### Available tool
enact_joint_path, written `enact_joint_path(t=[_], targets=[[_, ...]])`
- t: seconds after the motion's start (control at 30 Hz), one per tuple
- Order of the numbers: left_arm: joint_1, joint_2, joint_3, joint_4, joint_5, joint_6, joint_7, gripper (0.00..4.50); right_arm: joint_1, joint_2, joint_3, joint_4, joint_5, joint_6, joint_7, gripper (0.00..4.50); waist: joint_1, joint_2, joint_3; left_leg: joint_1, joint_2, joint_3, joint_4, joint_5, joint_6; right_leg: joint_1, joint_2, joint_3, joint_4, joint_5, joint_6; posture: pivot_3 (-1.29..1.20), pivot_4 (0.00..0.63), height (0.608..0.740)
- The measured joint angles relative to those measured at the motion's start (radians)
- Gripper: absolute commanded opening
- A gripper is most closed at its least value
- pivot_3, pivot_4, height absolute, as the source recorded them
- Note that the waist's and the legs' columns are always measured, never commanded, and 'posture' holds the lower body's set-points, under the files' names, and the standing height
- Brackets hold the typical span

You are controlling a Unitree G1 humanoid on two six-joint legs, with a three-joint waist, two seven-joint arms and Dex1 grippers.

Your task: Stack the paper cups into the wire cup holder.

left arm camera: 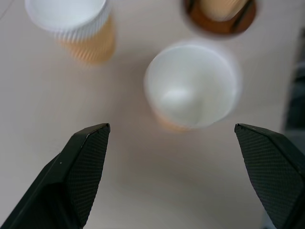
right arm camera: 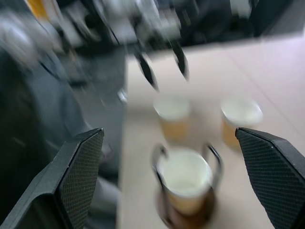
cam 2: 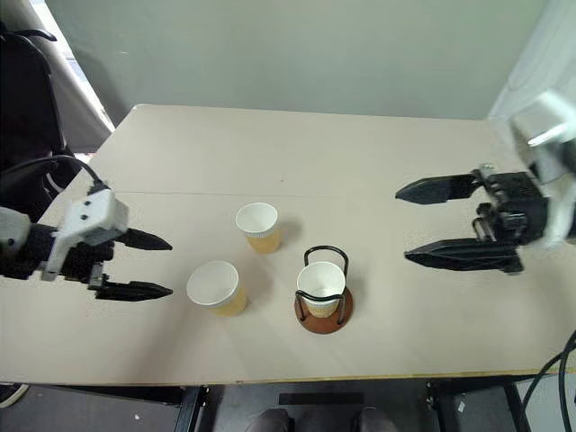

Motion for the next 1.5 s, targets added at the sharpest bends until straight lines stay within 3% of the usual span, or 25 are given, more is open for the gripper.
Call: enact_joint_path(t=[0.17,0.33,0.5,0.73,0.83,1.17,1.2,1.37,1.5], targets=[[-0.094,-0.104,-0.084,0.002,0.001,0.055,0.021,4.5,0.131,-0.013,-0.016,-0.151,0.047,0.002,-0.122,4.48,-0.001,-0.001,-0.001,-0.001,0.0,-0.001,0.001,0.0,0.0,0.001,0.0,-0.001,0.0,0.0,0.0,0.0,0.15,0.74],[-0.15,-0.117,-0.103,-0.019,-0.016,0.086,0.012,4.5,0.207,-0.016,-0.013,-0.195,0.041,-0.039,-0.167,4.48,-0.002,-0.001,0.0,-0.001,0.001,-0.001,0.0,0.0,0.0,0.0,0.0,-0.001,0.0,0.0,0.0,0.0,0.15,0.74],[-0.163,-0.124,-0.177,-0.016,0.052,0.085,0.026,4.5,0.227,-0.029,-0.013,-0.2,0.046,-0.071,-0.184,4.48,-0.003,-0.001,-0.001,-0.001,0.001,-0.001,0.001,0.0,0.001,0.0,0.0,-0.001,0.0,0.0,0.001,0.0,0.15,0.74],[-0.173,-0.217,-0.22,-0.013,0.111,0.088,0.093,4.5,0.24,-0.029,-0.003,-0.205,0.066,-0.097,-0.233,4.48,-0.002,-0.001,-0.001,-0.001,0.0,-0.002,0.001,0.0,0.001,0.001,0.0,-0.001,0.0,0.001,0.001,0.0,0.15,0.74],[-0.181,-0.245,-0.223,-0.017,0.113,0.1,0.108,3.92,0.244,-0.029,0.012,-0.215,0.072,-0.102,-0.248,4.5,-0.002,-0.001,-0.001,-0.001,0.0,-0.001,0.001,0.0,0.001,0.001,0.0,-0.001,0.0,0.001,0.001,0.0,0.15,0.74],[-0.185,-0.229,-0.223,-0.02,0.123,0.108,0.074,0.26,0.252,-0.046,0.013,-0.227,0.088,-0.118,-0.264,4.5,-0.002,-0.001,-0.001,-0.001,0.0,-0.001,0.001,0.0,0.001,0.001,0.0,-0.001,0.0,0.001,0.001,0.0,0.15,0.74],[-0.185,-0.227,-0.223,-0.02,0.12,0.108,0.062,0.06,0.252,-0.046,0.013,-0.227,0.089,-0.119,-0.265,4.5,-0.002,-0.001,-0.001,-0.001,0.001,-0.001,0.001,0.0,0.001,0.001,0.0,-0.001,0.0,0.001,0.001,0.0,0.15,0.74],[-0.245,-0.237,-0.197,-0.025,0.011,0.131,-0.02,0.06,0.253,-0.057,0.013,-0.224,0.107,-0.118,-0.272,4.5,0.003,-0.001,-0.001,-0.001,0.0,-0.002,0.002,0.0,0.001,0.001,0.0,-0.002,0.0,0.001,0.002,0.0,0.15,0.74],[-0.433,-0.281,-0.143,-0.011,-0.109,0.156,-0.09,0.06,0.25,-0.071,0.012,-0.203,0.118,-0.119,-0.273,4.5,0.011,-0.001,-0.001,-0.001,-0.001,-0.002,0.003,0.0,0.001,0.002,-0.001,-0.002,-0.001,0.001,0.002,0.0,0.15,0.74]])
